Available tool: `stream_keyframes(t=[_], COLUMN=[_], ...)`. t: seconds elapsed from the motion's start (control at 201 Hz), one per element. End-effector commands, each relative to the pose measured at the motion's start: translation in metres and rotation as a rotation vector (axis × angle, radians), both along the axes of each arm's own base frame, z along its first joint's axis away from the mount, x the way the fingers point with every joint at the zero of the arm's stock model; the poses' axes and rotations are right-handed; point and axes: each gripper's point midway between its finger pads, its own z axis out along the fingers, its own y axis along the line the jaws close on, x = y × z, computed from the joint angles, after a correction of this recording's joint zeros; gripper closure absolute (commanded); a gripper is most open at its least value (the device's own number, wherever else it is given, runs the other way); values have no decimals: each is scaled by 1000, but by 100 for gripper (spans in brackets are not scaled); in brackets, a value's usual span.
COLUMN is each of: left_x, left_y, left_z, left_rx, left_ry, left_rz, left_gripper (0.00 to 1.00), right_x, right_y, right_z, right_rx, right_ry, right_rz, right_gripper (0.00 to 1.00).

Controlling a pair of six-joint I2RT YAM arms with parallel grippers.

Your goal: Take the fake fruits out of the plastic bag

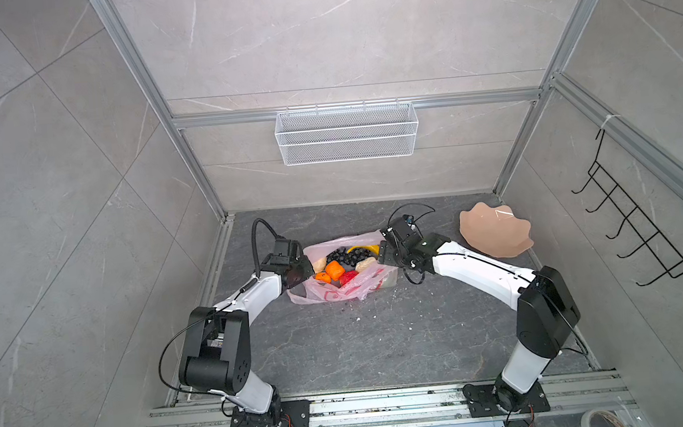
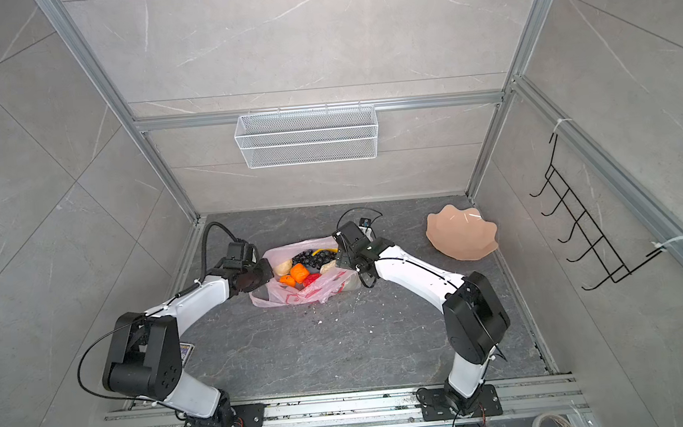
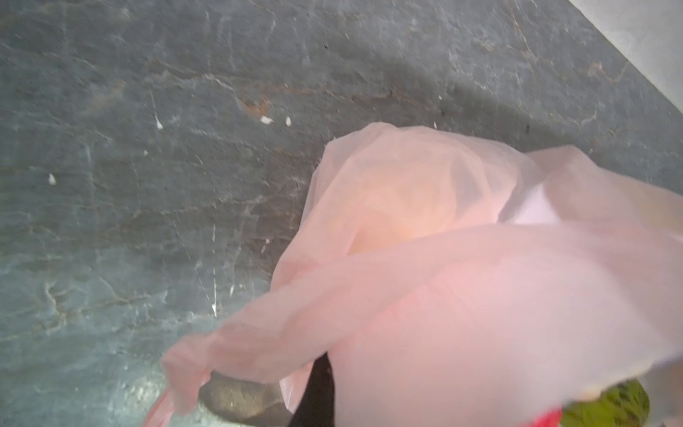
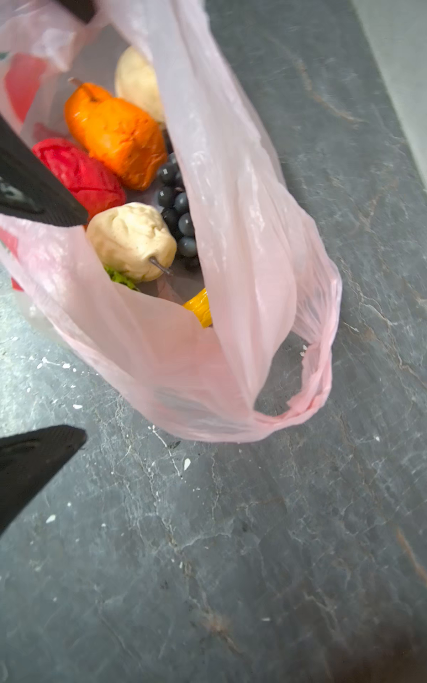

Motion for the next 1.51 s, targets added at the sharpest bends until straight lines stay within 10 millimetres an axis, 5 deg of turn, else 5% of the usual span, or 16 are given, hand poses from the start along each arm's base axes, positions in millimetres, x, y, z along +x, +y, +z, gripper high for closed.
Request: stream_keyframes(t=[0.0,0.329,0.617,0.782,1.081,1.235,1.334,1.504], left_x=[-5,-8,-2,2,15,28,34,35], left_y=[4,7,21,37,60,52,32,14], left_z=[11,5,-2,-14,-29,-18,-8,0], left_rx=[-8,5,65,70,43,8,25,78], left_ry=[-21,-2,37,87,138,104,82,80], left_rz=[31,48,121,190,266,225,139,61], left_gripper=[100,100,100,100,100,100,100,100], right_x=[13,9,-12,-39,-65,-63,-57,-42], right_y=[11,6,-7,-15,-34,-31,-26,-40], right_z=[-5,-36,-32,-39,-97,-94,-72,-32], right_rx=[63,18,33,89,25,19,14,-132], right_ry=[14,70,40,29,117,104,60,-16], right_rz=[-64,-90,-48,2,8,38,88,108], right_gripper=[11,28,83,97,100,99,84,43])
